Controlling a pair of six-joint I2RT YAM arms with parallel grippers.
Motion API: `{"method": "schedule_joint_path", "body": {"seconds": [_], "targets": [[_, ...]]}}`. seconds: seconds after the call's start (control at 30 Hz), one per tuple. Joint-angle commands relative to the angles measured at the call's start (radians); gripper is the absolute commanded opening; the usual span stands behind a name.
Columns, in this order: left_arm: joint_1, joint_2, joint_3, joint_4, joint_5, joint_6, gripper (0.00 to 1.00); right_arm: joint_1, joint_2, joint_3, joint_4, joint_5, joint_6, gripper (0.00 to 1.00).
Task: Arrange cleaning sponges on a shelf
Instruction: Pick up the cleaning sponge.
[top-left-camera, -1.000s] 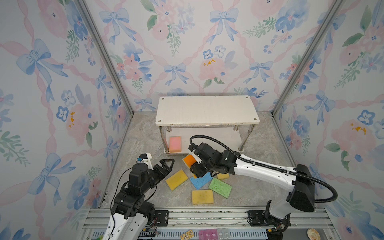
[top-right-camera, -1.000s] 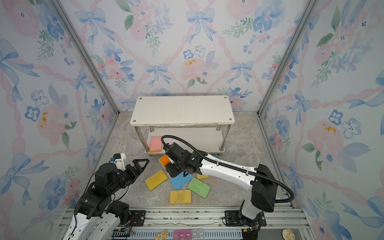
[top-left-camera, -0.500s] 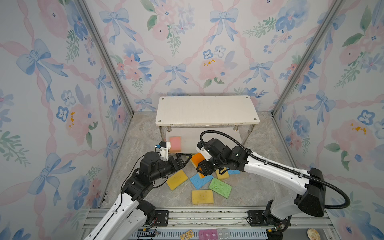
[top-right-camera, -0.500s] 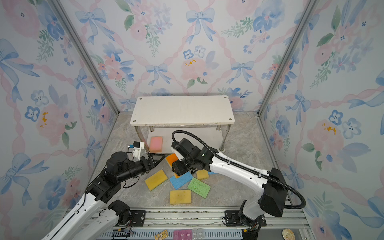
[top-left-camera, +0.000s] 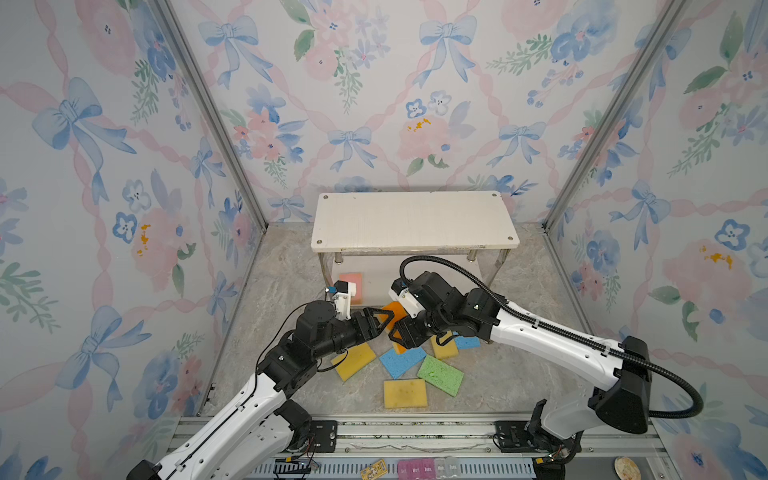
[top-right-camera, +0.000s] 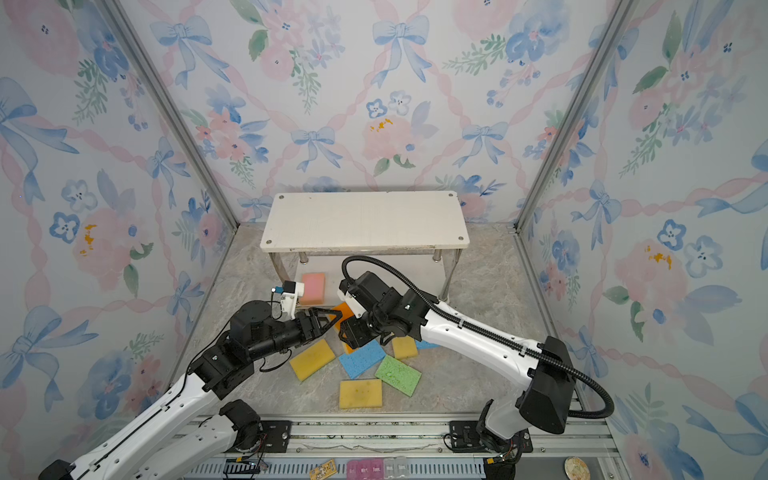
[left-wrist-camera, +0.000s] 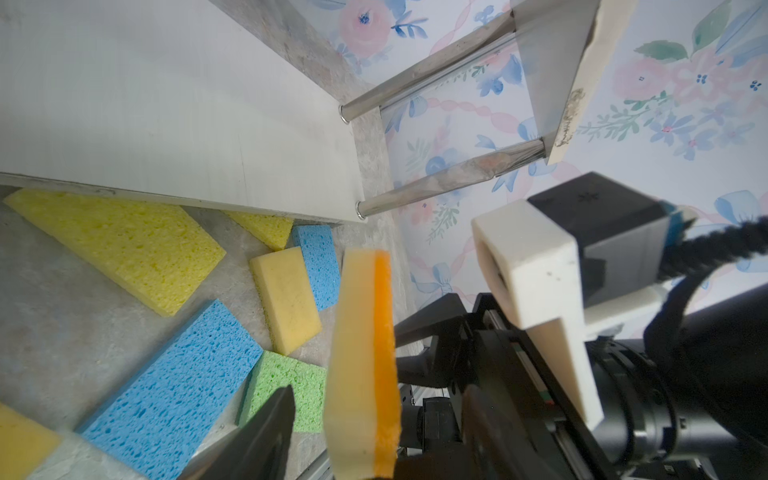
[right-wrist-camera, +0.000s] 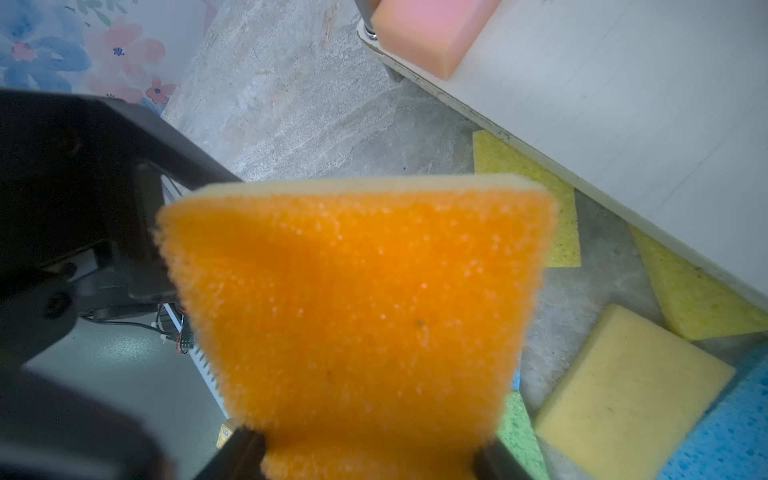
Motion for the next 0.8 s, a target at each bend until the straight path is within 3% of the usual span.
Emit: {"method": "schedule_joint_path", "body": {"seconds": [0.0,0.1,0.17,0.23,0.3,0.43,0.5,0.63,0.77], "targets": [[-0.006,0.009,0.014,0.030,-0.024,0.020,0.58,0.001,-0.002,0.039,-0.022,-0.013,-0.003,0.58],[-0.005,0.014,0.013,0.033,-0.035,0.017,0.40,0.000,0.000,0.040,-0.029,-0.012,-0.009,0.58],[-0.006,0.016,0.008,0.035,-0.047,0.013,0.18,0.001,-0.002,0.038,-0.031,-0.012,-0.011,0.58],[-0.006,0.017,-0.002,0.040,-0.054,0.004,0.02,0.000,-0.008,0.035,-0.034,-0.014,-0.012,0.58],[-0.005,0.025,-0.007,0.052,-0.051,0.000,0.00,-0.003,-0.017,0.028,-0.040,-0.014,-0.009,0.62],[0.005,0.035,-0.012,0.063,-0.035,0.013,0.00,-0.051,-0.072,-0.024,-0.035,-0.074,0.021,0.83],[0.035,0.039,-0.019,0.077,0.008,0.022,0.00,-0.099,-0.125,-0.078,0.009,-0.149,0.054,0.89],[0.149,0.048,-0.050,0.142,0.175,0.006,0.00,-0.219,-0.235,-0.220,0.174,-0.371,0.178,0.90],[0.230,0.062,-0.094,0.285,0.332,-0.079,0.00,-0.295,-0.302,-0.292,0.234,-0.480,0.232,0.86]]}}
